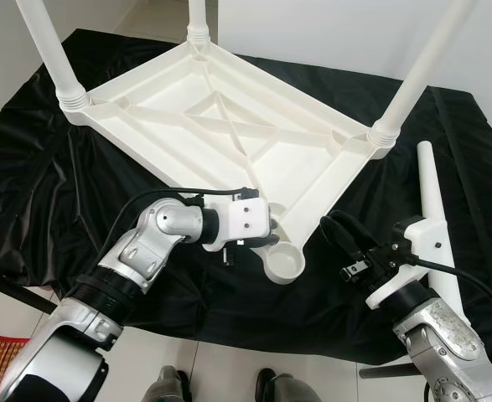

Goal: Building children table

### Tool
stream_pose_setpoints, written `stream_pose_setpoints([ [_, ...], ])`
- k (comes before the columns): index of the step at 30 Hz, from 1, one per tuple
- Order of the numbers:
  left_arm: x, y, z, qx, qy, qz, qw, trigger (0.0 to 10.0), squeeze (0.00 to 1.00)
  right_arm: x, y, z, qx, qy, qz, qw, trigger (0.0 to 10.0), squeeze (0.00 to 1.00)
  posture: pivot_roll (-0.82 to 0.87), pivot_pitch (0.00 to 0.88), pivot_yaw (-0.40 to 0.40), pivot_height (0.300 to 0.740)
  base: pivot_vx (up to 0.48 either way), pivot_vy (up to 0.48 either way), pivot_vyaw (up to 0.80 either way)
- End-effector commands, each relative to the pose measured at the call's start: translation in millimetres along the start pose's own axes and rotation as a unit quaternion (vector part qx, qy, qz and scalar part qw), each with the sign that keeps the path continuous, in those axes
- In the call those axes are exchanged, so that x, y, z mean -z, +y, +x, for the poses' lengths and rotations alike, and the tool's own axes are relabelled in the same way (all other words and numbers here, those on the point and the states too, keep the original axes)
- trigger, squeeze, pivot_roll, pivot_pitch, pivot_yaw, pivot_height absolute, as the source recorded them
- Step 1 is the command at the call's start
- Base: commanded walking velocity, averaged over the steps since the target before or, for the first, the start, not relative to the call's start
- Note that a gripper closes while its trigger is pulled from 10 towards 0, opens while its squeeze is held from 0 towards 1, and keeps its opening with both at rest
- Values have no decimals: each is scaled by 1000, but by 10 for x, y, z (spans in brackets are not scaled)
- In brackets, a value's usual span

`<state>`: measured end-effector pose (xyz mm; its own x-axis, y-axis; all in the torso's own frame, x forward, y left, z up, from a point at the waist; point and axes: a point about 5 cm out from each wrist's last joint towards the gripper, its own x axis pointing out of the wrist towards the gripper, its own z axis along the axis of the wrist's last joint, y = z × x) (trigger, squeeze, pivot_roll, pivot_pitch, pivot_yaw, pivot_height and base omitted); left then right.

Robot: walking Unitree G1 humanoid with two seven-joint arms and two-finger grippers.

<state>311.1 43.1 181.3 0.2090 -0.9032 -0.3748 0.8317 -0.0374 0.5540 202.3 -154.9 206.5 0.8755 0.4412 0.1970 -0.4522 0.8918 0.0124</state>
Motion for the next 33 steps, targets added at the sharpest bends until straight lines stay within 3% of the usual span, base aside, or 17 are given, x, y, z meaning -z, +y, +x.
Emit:
stream_pose_setpoints([
  [1,142,-112,105,-20,33,-21,999,10000,0,-22,0,-20,3,-1,-1,1000,10000,0,-61,209,-19,740,0,0,0],
  [6,20,-120,265,-25,3,-25,999,10000,0,-21,-3,22,9,-8,6,1000,10000,0,-61,209,-19,740,0,0,0],
  [14,-118,-110,357,-25,-23,-16,999,10000,0,-14,-8,89,14,-16,9,1000,10000,0,-61,209,-19,740,0,0,0],
  [19,-239,-113,373,-17,-45,-12,999,10000,0,-11,-90,177,46,-28,-2,999,10000,0,-44,205,-30,740,0,0,0],
  [27,-455,91,109,-38,-97,-33,994,10000,0,118,-362,358,160,-12,-52,986,10000,0,-23,197,-38,740,0,0,0],
  [30,-490,261,-11,-87,-122,-64,987,10000,0,221,-554,413,223,4,-67,973,10000,0,-5,191,-48,740,0,0,0],
  [33,-494,368,-81,-126,-138,-86,979,10000,0,211,-632,457,243,1,-87,966,10000,0,-4,189,-53,740,0,0,0],
])
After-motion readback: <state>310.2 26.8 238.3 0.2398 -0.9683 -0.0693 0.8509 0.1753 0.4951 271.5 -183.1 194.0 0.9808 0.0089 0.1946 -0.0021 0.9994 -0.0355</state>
